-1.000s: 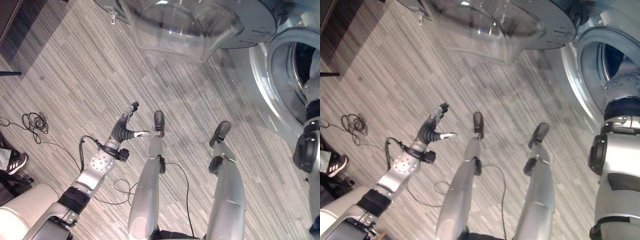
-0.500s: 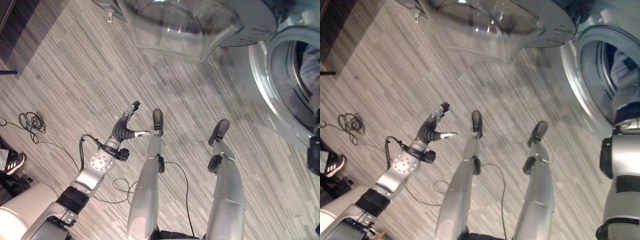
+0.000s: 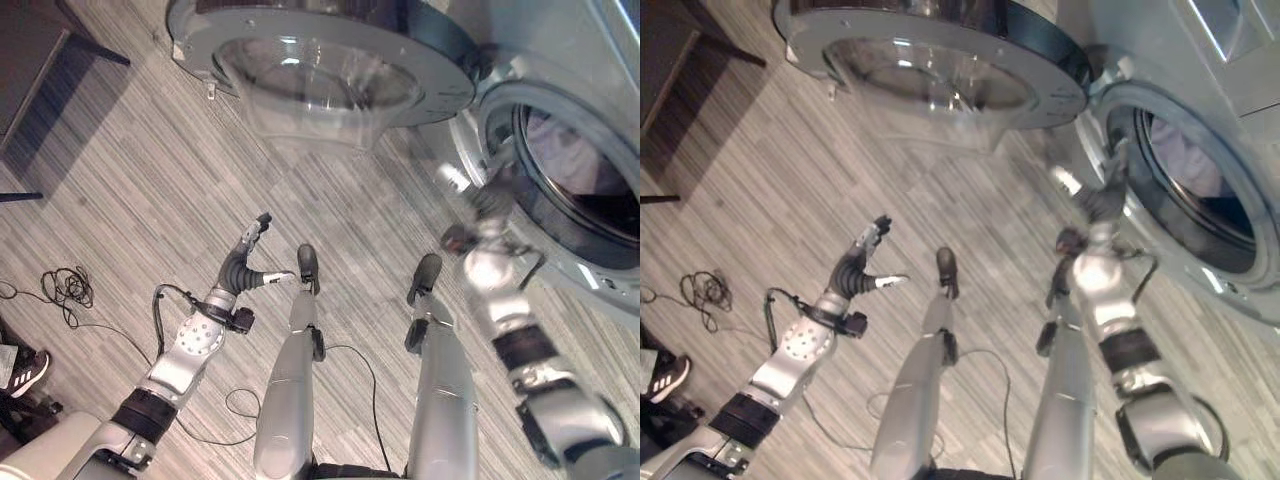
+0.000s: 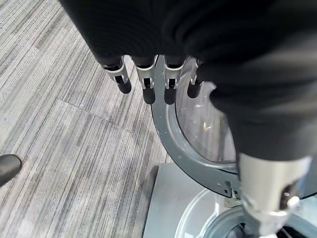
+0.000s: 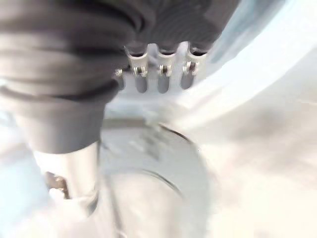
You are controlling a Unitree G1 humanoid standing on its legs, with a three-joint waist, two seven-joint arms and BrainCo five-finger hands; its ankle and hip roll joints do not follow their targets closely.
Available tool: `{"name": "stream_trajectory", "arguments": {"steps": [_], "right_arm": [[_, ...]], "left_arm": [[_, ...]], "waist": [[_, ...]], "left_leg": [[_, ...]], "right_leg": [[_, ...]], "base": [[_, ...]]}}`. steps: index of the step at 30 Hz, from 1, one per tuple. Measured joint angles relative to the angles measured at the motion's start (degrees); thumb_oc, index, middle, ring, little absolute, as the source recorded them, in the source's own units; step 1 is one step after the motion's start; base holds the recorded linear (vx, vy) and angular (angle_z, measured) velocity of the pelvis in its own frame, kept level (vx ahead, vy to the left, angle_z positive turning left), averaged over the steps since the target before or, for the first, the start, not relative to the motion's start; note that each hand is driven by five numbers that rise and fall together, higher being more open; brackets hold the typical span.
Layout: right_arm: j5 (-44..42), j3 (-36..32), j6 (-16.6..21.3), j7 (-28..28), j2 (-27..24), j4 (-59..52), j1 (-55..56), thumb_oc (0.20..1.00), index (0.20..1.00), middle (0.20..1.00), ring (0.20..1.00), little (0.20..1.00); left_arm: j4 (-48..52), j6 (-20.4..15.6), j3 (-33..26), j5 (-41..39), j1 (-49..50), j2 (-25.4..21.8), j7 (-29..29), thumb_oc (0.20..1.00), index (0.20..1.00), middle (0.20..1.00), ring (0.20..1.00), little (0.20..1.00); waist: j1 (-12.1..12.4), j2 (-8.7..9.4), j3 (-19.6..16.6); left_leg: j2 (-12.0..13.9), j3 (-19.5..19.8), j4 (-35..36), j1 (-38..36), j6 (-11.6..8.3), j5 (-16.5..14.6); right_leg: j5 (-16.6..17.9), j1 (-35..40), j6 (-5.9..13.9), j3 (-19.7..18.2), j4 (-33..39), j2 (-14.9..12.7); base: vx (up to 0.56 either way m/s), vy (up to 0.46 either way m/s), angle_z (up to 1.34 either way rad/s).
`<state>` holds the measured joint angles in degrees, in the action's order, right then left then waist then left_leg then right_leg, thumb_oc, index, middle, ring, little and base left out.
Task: Grab the laundry basket,head to the washer,open it,put in the laundry and shut it.
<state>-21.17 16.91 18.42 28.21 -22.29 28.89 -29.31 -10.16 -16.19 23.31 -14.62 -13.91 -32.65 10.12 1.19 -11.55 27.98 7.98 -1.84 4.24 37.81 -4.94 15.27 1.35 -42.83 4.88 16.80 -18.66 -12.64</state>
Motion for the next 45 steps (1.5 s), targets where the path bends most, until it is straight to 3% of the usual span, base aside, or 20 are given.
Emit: {"name": "stream_trajectory", "arguments": {"steps": [4,6,8,10,14,18,23,25,27,31,33,34,35,36,38,40,41,43,44,45], "right_arm": [[-0.02,1.63,-1.81,-4.81,4.13,6.68,8.46,1.000,1.000,1.000,1.000,1.000],[0.02,2.71,-2.63,-7.08,5.65,8.05,13.16,1.000,1.000,1.000,1.000,1.000],[0.01,4.54,-3.65,-8.89,6.99,10.64,17.99,1.000,1.000,1.000,1.000,1.000],[0.72,4.56,-4.80,-11.23,7.27,17.36,19.87,1.000,1.000,1.000,1.000,1.000],[7.12,3.34,-6.17,-12.88,5.51,21.38,25.16,1.000,1.000,1.000,1.000,1.000],[12.42,0.44,-7.70,-14.66,5.57,24.43,28.21,1.000,1.000,1.000,1.000,1.000],[16.58,-1.77,-9.65,-16.22,4.54,23.15,29.38,1.000,1.000,1.000,1.000,1.000],[18.27,-1.77,-10.10,-17.30,3.94,21.93,31.28,1.000,1.000,1.000,1.000,1.000],[19.97,-1.49,-10.41,-18.28,3.59,20.77,34.67,1.000,1.000,1.000,1.000,1.000],[20.34,-1.14,-11.81,-19.78,3.98,20.07,38.42,1.000,1.000,1.000,1.000,1.000],[20.35,-0.89,-12.26,-20.13,4.02,20.01,39.56,1.000,1.000,1.000,1.000,1.000],[20.38,-0.19,-12.34,-20.47,4.26,20.30,40.26,1.000,1.000,1.000,1.000,1.000],[20.38,0.14,-12.42,-20.87,4.46,20.36,39.88,1.000,1.000,1.000,1.000,1.000],[20.37,0.56,-12.47,-21.21,4.39,20.45,38.84,1.000,1.000,1.000,1.000,1.000],[20.33,1.59,-12.45,-21.56,4.50,20.21,37.77,1.000,1.000,1.000,1.000,1.000],[20.27,2.42,-12.46,-22.27,5.59,20.19,37.54,1.000,1.000,1.000,1.000,1.000],[20.13,2.68,-12.45,-22.35,5.72,20.00,37.42,1.000,1.000,1.000,1.000,1.000],[19.81,4.12,-12.40,-22.75,4.47,19.80,35.40,1.000,1.000,1.000,1.000,1.000],[19.78,4.25,-12.40,-23.34,4.41,19.72,35.32,1.000,1.000,1.000,1.000,1.000],[19.79,4.61,-12.39,-23.79,4.40,19.25,35.25,1.000,1.000,1.000,1.000,1.000]], "left_arm": [[-2.10,0.15,0.01,2.10,1.64,0.58,0.06,1.000,1.000,1.000,1.000,1.000],[-2.96,0.15,-0.47,3.06,3.69,0.65,0.11,1.000,1.000,1.000,1.000,1.000],[-4.60,0.12,-0.33,4.52,6.40,0.73,0.14,1.000,1.000,1.000,1.000,1.000],[-10.19,0.24,0.08,7.30,6.47,1.30,-0.04,1.000,1.000,1.000,1.000,1.000],[-16.11,0.49,-2.09,13.78,11.42,1.06,0.52,1.000,1.000,1.000,1.000,1.000],[-21.39,3.37,-7.36,19.60,14.58,1.71,1.11,1.000,1.000,1.000,1.000,1.000],[-31.53,7.34,-11.88,25.54,9.08,1.21,4.59,1.000,1.000,1.000,1.000,1.000],[-32.10,8.96,-12.52,28.26,7.00,-3.02,5.07,1.000,1.000,1.000,1.000,1.000],[-37.60,9.12,-12.99,30.63,0.93,-10.61,6.59,1.000,1.000,1.000,1.000,1.000],[-48.38,11.66,-10.98,30.80,-12.67,-17.94,6.78,1.000,1.000,1.000,1.000,1.000],[-47.23,11.41,-10.34,30.76,-14.90,-18.44,6.95,1.000,1.000,1.000,1.000,1.000],[-48.15,11.30,-7.64,30.81,-17.44,-18.77,6.38,1.000,1.000,1.000,1.000,1.000],[-54.10,11.34,-1.56,30.70,-23.50,-18.56,5.05,1.000,1.000,1.000,1.000,1.000],[-58.87,11.50,0.76,30.58,-28.26,-18.47,3.65,1.000,1.000,1.000,1.000,1.000],[-60.84,11.43,0.66,28.70,-32.84,-18.46,2.14,1.000,1.000,1.000,1.000,1.000],[-60.59,11.35,0.51,26.35,-37.04,-18.42,1.70,1.000,1.000,1.000,1.000,1.000],[-60.62,11.42,0.14,24.76,-37.76,-18.42,0.78,1.000,1.000,1.000,1.000,1.000],[-62.59,11.81,-1.38,21.08,-36.62,-17.36,-0.78,1.000,1.000,1.000,1.000,1.000],[-63.70,12.17,-2.29,19.43,-36.27,-16.34,-1.65,1.000,1.000,1.000,1.000,1.000],[-64.52,12.70,-2.59,18.30,-36.24,-16.08,-2.37,1.000,1.000,1.000,1.000,1.000]], "waist": [[-1.48,0.36,-0.06],[-2.08,1.47,-0.62],[-2.54,3.45,-4.38],[-2.96,4.65,-5.10],[-2.66,7.18,-10.41],[-2.41,9.36,-16.34],[-3.43,11.59,-18.82],[-3.86,13.21,-19.60],[-5.18,15.53,-21.17],[-6.25,17.78,-22.44],[-7.63,18.12,-22.75],[-7.77,19.48,-23.46],[-7.68,19.61,-22.89],[-8.50,19.30,-21.68],[-9.31,19.17,-20.64],[-9.53,20.27,-19.04],[-10.31,20.29,-18.41],[-9.98,19.21,-16.86],[-9.67,19.02,-16.76],[-9.20,18.91,-16.75]], "left_leg": [[-0.68,0.14,0.07,-3.74,0.44,-0.45],[-0.89,-0.12,-0.08,-6.78,0.57,-1.69],[-1.08,-0.49,-0.12,-7.79,0.67,-2.43],[-1.24,-0.28,0.04,-12.84,0.83,-2.93],[-2.01,-0.26,0.96,-20.60,0.83,-5.08],[-2.40,-1.26,0.96,-25.73,0.60,-6.97],[-2.28,-5.17,0.94,-31.19,0.23,-8.74],[-2.02,-7.68,0.92,-35.18,0.02,-9.98],[-1.93,-9.89,0.92,-39.34,0.05,-11.30],[-2.32,-12.99,0.10,-42.54,0.88,-12.74],[-3.14,-13.92,-0.46,-43.08,0.91,-13.55],[-4.30,-14.27,-2.27,-41.98,1.14,-13.97],[-4.41,-13.94,-6.54,-39.16,2.84,-16.18],[-3.83,-13.48,-10.01,-36.97,2.90,-18.03],[-3.46,-13.67,-12.82,-34.81,3.48,-19.25],[-3.68,-13.33,-13.65,-32.91,3.58,-19.25],[-3.81,-12.59,-17.70,-30.46,5.09,-20.24],[-1.66,-13.52,-21.12,-27.60,5.72,-22.08],[-1.05,-13.89,-19.31,-27.91,5.68,-22.04],[-0.28,-14.18,-16.55,-28.64,5.02,-21.64]], "right_leg": [[1.20,5.87,1.08,0.87,3.64,-0.26],[1.62,10.18,1.75,0.93,6.55,-0.06],[1.91,11.55,2.10,0.75,8.02,-0.07],[3.18,18.71,2.53,1.84,11.66,0.25],[4.07,29.19,3.43,2.70,18.42,0.46],[4.82,35.63,3.89,2.55,22.56,0.61],[5.65,38.91,3.85,-0.87,23.57,0.80],[5.58,41.25,3.91,-3.24,23.58,0.86],[5.34,43.87,4.16,-5.22,23.57,0.91],[5.99,44.93,4.69,-8.51,22.27,0.34],[5.89,44.51,4.71,-8.61,21.60,-0.21],[5.07,43.87,5.07,-9.03,21.90,-1.20],[6.45,43.08,5.69,-9.81,20.91,-1.71],[7.52,42.02,5.81,-10.06,19.44,-1.98],[9.02,39.39,5.25,-10.13,16.75,-2.23],[11.62,35.99,4.11,-10.09,13.91,-2.16],[12.20,34.27,4.14,-10.21,12.43,-2.14],[12.86,31.61,3.84,-9.62,10.42,-0.76],[10.02,31.21,4.68,-8.72,8.77,1.43],[5.34,30.97,3.63,-8.09,6.56,4.87]], "base": [[0.02,0.100,0.07],[-0.02,0.084,-0.06],[0.04,0.116,-0.05],[0.07,0.119,0.10],[0.08,0.130,0.04],[0.08,0.145,-0.07],[0.11,0.163,-0.39],[0.11,0.135,-0.61],[0.10,0.202,-0.57],[0.01,0.154,-0.40],[-0.11,0.260,-0.25],[-0.12,0.209,-0.11],[-0.09,0.126,-0.05],[-0.09,0.094,-0.04],[-0.06,0.118,-0.09],[-0.01,0.185,0.00],[-0.03,0.165,-0.16],[0.03,0.139,-0.37],[0.05,0.076,-0.30],[0.10,0.072,-0.19]]}}
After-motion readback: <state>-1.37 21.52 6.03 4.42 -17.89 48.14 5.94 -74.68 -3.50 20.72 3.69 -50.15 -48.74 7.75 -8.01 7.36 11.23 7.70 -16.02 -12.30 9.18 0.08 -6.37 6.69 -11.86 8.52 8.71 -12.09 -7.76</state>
